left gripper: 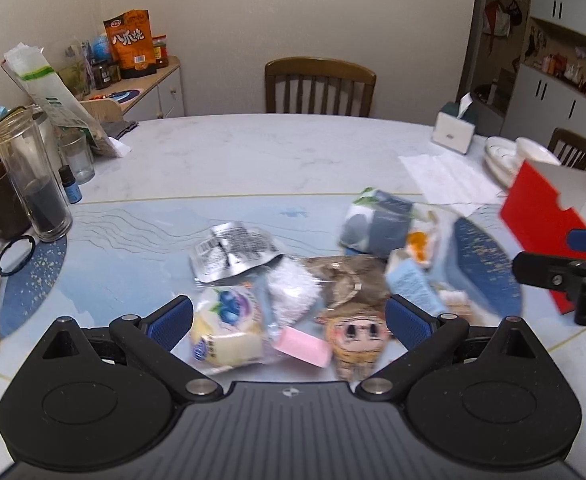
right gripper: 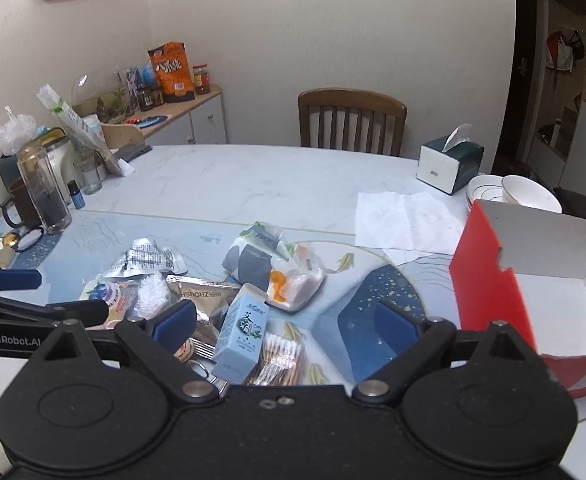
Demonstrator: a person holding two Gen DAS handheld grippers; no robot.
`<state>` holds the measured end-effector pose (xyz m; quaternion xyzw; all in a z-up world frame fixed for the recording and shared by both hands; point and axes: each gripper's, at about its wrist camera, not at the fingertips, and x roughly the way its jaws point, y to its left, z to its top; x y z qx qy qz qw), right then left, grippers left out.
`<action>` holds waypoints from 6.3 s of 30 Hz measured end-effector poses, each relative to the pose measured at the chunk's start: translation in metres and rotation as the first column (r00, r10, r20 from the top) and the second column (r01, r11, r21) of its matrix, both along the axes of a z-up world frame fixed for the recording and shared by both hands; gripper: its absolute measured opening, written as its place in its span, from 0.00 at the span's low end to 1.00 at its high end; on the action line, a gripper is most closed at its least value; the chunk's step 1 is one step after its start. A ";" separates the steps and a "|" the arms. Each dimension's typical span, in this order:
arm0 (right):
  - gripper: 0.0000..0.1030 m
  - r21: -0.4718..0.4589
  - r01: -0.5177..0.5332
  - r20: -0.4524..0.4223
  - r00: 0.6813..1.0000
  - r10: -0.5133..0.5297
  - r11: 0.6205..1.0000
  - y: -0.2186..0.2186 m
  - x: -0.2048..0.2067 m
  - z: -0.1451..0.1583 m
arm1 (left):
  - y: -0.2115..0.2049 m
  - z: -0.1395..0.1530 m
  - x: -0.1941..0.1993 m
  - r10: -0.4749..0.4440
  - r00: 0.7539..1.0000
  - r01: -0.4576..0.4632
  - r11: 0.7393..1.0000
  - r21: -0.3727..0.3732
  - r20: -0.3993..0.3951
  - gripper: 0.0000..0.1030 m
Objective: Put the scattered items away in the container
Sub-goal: 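Close the right gripper on the light-blue drink carton while the left grips the blueberry snack bag, then lift both held items and carry them over the red-sided white box, then lower the carton and snack bag into the box and open both grippers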
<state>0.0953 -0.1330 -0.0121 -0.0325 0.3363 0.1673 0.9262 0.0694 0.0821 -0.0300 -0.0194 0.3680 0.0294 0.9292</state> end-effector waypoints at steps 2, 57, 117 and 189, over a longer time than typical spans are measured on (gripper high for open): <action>0.91 -0.009 0.002 -0.013 1.000 -0.002 1.000 0.005 0.006 -0.006 | 0.005 -0.007 0.007 0.000 1.000 0.000 1.000 0.022 -0.009 1.00; 0.31 -0.102 -0.010 -0.188 0.982 -0.009 0.995 0.066 0.046 -0.045 | 0.074 -0.043 0.034 -0.094 0.989 0.081 0.990 -0.114 -0.111 0.48; 0.28 0.063 0.081 -0.081 0.994 -0.075 0.995 -0.212 0.055 0.046 | -0.214 0.062 0.072 -0.366 0.930 0.367 0.926 -0.083 0.028 0.48; 0.35 -0.127 0.105 -0.361 0.921 -0.144 0.986 -0.309 0.128 -0.033 | -0.380 -0.010 0.179 -0.655 0.706 0.643 0.752 -0.144 -0.269 0.61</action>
